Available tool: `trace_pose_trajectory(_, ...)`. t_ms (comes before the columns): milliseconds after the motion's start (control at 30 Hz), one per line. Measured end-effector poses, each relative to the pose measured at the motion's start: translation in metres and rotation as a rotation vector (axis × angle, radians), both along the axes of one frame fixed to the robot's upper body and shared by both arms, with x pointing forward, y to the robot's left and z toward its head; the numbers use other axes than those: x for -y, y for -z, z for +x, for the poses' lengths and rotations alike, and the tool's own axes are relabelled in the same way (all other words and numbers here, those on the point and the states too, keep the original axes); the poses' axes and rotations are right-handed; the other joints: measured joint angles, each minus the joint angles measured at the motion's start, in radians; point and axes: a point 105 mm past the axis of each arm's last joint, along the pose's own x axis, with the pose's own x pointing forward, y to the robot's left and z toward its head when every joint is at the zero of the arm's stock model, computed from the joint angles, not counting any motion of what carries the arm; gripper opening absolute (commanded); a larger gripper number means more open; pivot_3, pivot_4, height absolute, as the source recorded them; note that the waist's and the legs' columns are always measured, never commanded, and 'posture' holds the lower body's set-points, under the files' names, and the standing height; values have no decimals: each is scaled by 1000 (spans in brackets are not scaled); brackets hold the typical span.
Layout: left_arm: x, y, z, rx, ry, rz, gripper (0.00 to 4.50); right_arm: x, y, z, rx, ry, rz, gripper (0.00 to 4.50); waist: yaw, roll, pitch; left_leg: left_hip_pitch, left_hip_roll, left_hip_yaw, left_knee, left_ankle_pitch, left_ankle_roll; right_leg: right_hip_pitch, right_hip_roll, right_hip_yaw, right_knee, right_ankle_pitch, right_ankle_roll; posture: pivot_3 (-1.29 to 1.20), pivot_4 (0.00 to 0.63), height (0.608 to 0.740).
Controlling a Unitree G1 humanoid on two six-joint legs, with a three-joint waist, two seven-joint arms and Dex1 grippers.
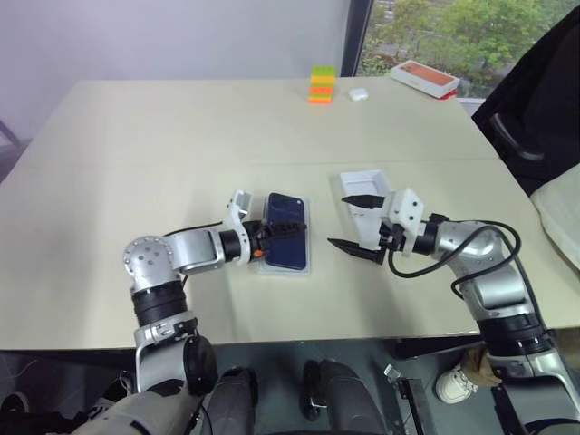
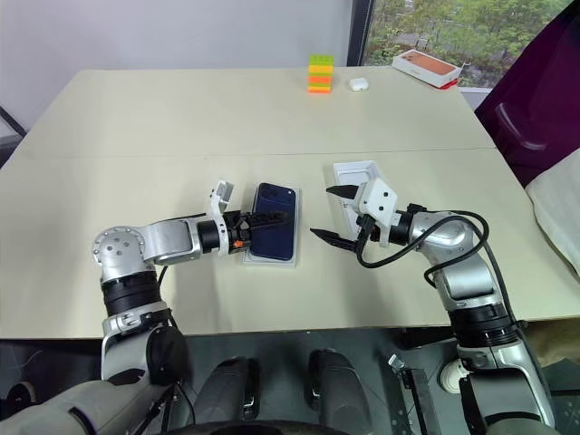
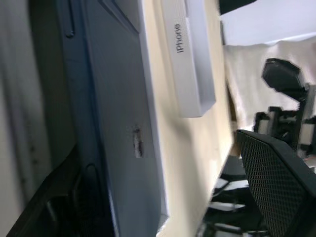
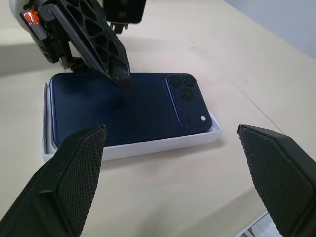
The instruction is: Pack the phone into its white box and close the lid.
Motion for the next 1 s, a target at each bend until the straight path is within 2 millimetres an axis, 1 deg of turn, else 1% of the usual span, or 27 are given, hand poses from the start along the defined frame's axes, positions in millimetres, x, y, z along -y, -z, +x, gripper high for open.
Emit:
trace_pose_trajectory(100, -4, -1, -2, 24, 11, 45, 4113, -2, 1, 0, -3, -3, 3, 4500, 0, 0, 0, 0, 0, 0, 0, 0, 0, 0, 0, 0, 0, 0, 0, 0, 150, 740)
trace_pose_trajectory(200, -3, -3, -6, 46, 43, 67, 4113, -4, 3, 0, -10, -11, -1, 4500, 1, 0, 0, 0, 0, 0, 0, 0, 0, 0, -1, 0, 0, 0, -1, 0, 150, 740)
trace_pose_trajectory(300, -4, -1, -9, 48, 58, 85, 4113, -7, 0, 1, 0, -18, 2, 4500, 1, 0, 0, 0, 0, 0, 0, 0, 0, 0, -1, 0, 0, 1, -1, 0, 150, 740)
trace_pose_trajectory(500, -11, -4, -13, 86, 82, 148, 4113, -8, -1, 2, 5, -19, 2, 4500, 1, 0, 0, 0, 0, 0, 0, 0, 0, 0, -1, 0, 0, 1, -1, 0, 150, 740)
trace_pose_trajectory(700, -32, -9, -21, 141, 100, 234, 4113, -9, -1, 2, 4, -18, 0, 4500, 0, 1, 0, 0, 0, 0, 0, 0, 0, 0, 0, 0, 0, 1, -1, 0, 150, 740)
trace_pose_trajectory(833, -41, -19, -24, 186, 111, 245, 4113, -10, -4, 4, 6, -19, 4, 4500, 2, 1, 0, 0, 0, 0, 0, 0, -1, 0, -1, 0, 0, 1, -1, 0, 150, 740)
trace_pose_trajectory(933, -50, -31, -19, 256, 77, 246, 4113, -11, -3, 6, -16, -16, 20, 4500, 1, 1, 0, 0, 0, 1, 0, 0, -1, 0, -1, 0, 0, 1, -2, 0, 150, 740)
trace_pose_trajectory(1000, -64, -39, -7, 310, -6, 273, 4113, -14, -4, 8, -31, -15, 41, 4500, 1, 1, 0, 0, 0, 0, 0, 0, -1, 0, -1, 0, 0, 1, -2, 0, 150, 740)
